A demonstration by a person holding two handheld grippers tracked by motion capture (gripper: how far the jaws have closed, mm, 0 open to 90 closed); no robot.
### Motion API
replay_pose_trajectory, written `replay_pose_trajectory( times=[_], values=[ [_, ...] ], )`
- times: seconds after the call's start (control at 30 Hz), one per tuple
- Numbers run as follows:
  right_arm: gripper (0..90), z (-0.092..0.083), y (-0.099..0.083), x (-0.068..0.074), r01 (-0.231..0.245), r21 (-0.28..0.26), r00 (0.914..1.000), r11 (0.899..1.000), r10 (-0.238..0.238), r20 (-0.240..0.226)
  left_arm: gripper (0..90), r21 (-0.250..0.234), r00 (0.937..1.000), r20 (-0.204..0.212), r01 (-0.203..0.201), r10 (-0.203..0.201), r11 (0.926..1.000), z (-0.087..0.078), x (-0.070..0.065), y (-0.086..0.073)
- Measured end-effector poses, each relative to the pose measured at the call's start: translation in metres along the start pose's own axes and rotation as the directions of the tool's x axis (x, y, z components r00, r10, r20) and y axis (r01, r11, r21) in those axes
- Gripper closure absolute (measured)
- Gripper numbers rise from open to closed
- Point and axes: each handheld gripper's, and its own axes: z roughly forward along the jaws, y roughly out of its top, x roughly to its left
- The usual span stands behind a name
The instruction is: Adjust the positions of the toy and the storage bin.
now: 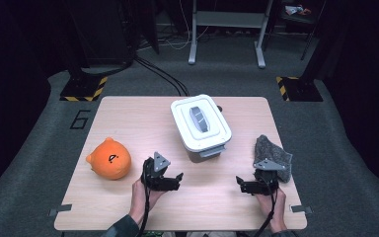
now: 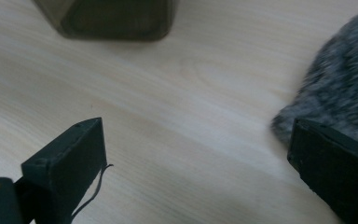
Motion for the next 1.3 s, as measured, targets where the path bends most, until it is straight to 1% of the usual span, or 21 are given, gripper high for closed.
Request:
replay_pose_trajectory(
  times=[0.03,0.1,0.17,0.23,0.27,0.33,0.43,0.5,0.57,0.67,0.7,0.73,0.77,0.8,0.83,1.0,1.03,1.07,1.1,1.2,1.3],
  values=[
    [3.3,-0.004,0.003,-0.003,-0.001,-0.006,1.0000,1.000,0.001,0.000,11.9,0.012,0.9999,-0.006,-0.015,0.015,0.9998,0.001,-0.001,-0.007],
    [3.2,-0.010,0.009,-0.010,-0.015,-0.016,0.9995,1.000,0.015,0.027,11.9,0.024,0.9998,-0.008,-0.018,0.018,0.9996,0.003,0.000,-0.015],
    [2.9,-0.013,0.015,-0.018,-0.025,-0.013,0.9981,1.000,0.025,0.056,12.0,0.041,0.9991,-0.018,-0.037,0.037,0.9985,0.005,0.001,-0.024],
    [3.0,-0.013,0.018,-0.026,-0.029,-0.008,0.9967,1.000,0.029,0.076,12.0,0.059,0.9987,-0.030,-0.040,0.042,0.9975,0.006,0.003,-0.032],
    [2.9,-0.011,0.020,-0.030,-0.041,-0.001,0.9954,0.999,0.041,0.087,12.0,0.069,0.9993,-0.020,-0.031,0.032,0.9971,0.008,0.005,-0.037],
    [2.7,-0.007,0.021,-0.041,-0.066,0.021,0.9929,0.998,0.064,0.100,12.0,0.091,0.9985,-0.029,-0.044,0.047,0.9948,0.009,0.008,-0.042],
    [1.9,-0.002,0.022,-0.053,-0.100,0.043,0.9860,0.994,0.094,0.138,12.1,0.091,0.9988,-0.034,-0.031,0.034,0.9954,0.011,0.012,-0.048],
    [2.0,0.002,0.022,-0.060,-0.121,0.068,0.9774,0.990,0.107,0.183,12.1,0.101,0.9985,-0.039,-0.035,0.039,0.9943,0.012,0.013,-0.052],
    [2.0,0.006,0.022,-0.066,-0.133,0.082,0.9718,0.988,0.114,0.207,12.1,0.107,0.9985,-0.039,-0.034,0.038,0.9936,0.013,0.014,-0.054],
    [2.5,0.014,0.019,-0.072,-0.177,0.108,0.9651,0.978,0.151,0.214,12.0,0.102,0.9994,-0.028,-0.015,0.018,0.9947,0.015,0.016,-0.056],
    [3.0,0.016,0.019,-0.074,-0.172,0.114,0.9667,0.979,0.145,0.211,12.1,0.100,0.9995,-0.026,-0.015,0.017,0.9949,0.015,0.018,-0.056],
    [4.3,0.019,0.017,-0.076,-0.185,0.116,0.9656,0.976,0.158,0.206,12.1,0.093,0.9997,-0.024,0.000,0.002,0.9957,0.016,0.018,-0.056],
    [5.6,0.020,0.016,-0.076,-0.199,0.126,0.9640,0.972,0.171,0.203,12.0,0.093,0.9998,-0.021,-0.004,0.006,0.9956,0.016,0.020,-0.057],
    [7.8,0.022,0.015,-0.078,-0.199,0.130,0.9653,0.971,0.172,0.197,12.0,0.082,0.9997,-0.017,0.018,-0.016,0.9965,0.017,0.020,-0.057],
    [13.1,0.024,0.014,-0.079,-0.205,0.127,0.9648,0.971,0.178,0.194,12.0,0.079,0.9998,-0.012,0.018,-0.017,0.9967,0.017,0.021,-0.058],
    [23.8,0.030,0.009,-0.083,-0.225,0.137,0.9630,0.965,0.198,0.183,12.2,0.081,0.9998,0.001,0.020,-0.020,0.9965,0.016,0.023,-0.059],
    [25.5,0.031,0.007,-0.084,-0.219,0.135,0.9636,0.966,0.193,0.185,12.2,0.080,0.9998,0.002,0.021,-0.021,0.9966,0.017,0.023,-0.059],
    [27.0,0.031,0.006,-0.083,-0.235,0.131,0.9593,0.963,0.208,0.190,12.2,0.080,0.9998,0.004,0.021,-0.021,0.9966,0.017,0.023,-0.059],
    [28.8,0.031,0.005,-0.083,-0.223,0.122,0.9613,0.967,0.197,0.192,12.2,0.081,0.9998,0.004,0.019,-0.019,0.9965,0.016,0.023,-0.059],
    [34.2,0.030,0.005,-0.083,-0.227,0.122,0.9593,0.966,0.200,0.199,12.4,0.082,0.9998,0.006,0.019,-0.019,0.9965,0.016,0.023,-0.059],
    [43.3,0.029,0.004,-0.083,-0.224,0.116,0.9601,0.968,0.199,0.197,12.5,0.079,0.9998,0.007,0.015,-0.016,0.9967,0.016,0.023,-0.059]
  ],
)
